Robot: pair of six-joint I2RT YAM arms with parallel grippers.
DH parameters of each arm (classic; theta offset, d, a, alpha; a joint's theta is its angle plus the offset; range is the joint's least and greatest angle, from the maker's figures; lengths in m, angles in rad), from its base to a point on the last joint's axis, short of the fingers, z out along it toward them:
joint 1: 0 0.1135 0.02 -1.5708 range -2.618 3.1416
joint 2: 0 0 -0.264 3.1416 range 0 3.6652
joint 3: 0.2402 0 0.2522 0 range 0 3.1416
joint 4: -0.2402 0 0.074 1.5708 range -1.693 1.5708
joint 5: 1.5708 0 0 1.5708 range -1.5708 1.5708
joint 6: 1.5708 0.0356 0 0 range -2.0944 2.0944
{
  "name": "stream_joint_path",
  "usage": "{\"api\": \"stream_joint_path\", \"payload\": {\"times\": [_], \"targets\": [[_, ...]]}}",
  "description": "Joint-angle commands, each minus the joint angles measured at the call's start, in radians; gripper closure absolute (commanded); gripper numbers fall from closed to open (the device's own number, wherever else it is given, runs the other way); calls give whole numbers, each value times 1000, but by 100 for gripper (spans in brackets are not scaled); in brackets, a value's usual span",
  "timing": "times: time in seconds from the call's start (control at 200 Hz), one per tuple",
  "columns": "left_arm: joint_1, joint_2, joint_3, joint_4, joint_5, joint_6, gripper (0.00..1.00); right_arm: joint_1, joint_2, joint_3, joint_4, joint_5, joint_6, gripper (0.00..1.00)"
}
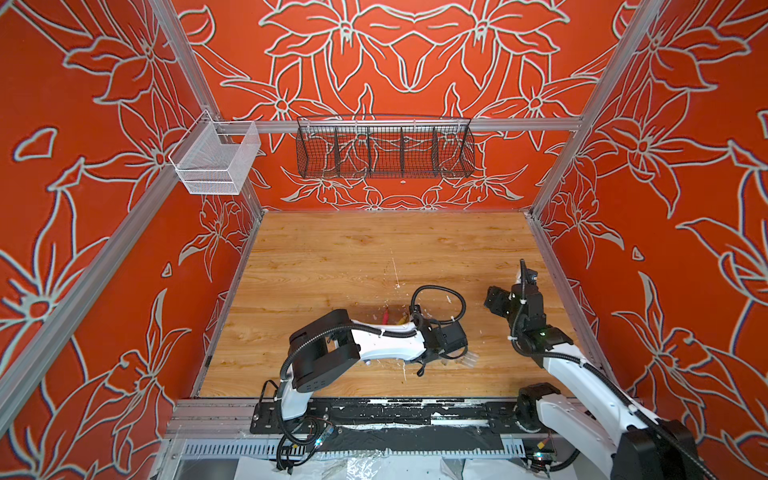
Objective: Insert the pens into the pen caps
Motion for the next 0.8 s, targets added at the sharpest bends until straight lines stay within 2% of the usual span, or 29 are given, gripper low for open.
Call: {"api": "stream_joint_path", "payload": {"times": [0.0, 0.11, 0.195, 0.275, 0.42, 0.495, 0.646, 0.796], "targets": [[7, 44, -14, -29, 0, -1, 77, 5, -19, -10, 9, -3, 6, 17], [22, 34, -36, 32, 10, 52, 90, 5, -32, 14, -49, -29, 17, 16], [43, 14, -56, 81, 43, 110, 100, 6, -70, 56, -168, -175, 79, 17], [47, -21, -71, 103, 41, 154, 100, 44, -137, 63, -205, -275, 137, 18], [47, -111, -89, 138, 39, 250, 100, 180, -298, 86, -312, -280, 202, 17], [47, -171, -123, 194, 72, 307, 100, 214, -368, 67, -315, -324, 245, 17], [32, -304, -215, 295, 94, 377, 100, 241, -448, -6, -184, -477, 351, 19], [-1, -420, -277, 357, 89, 437, 100, 289, -463, -64, -63, -529, 443, 23]]}}
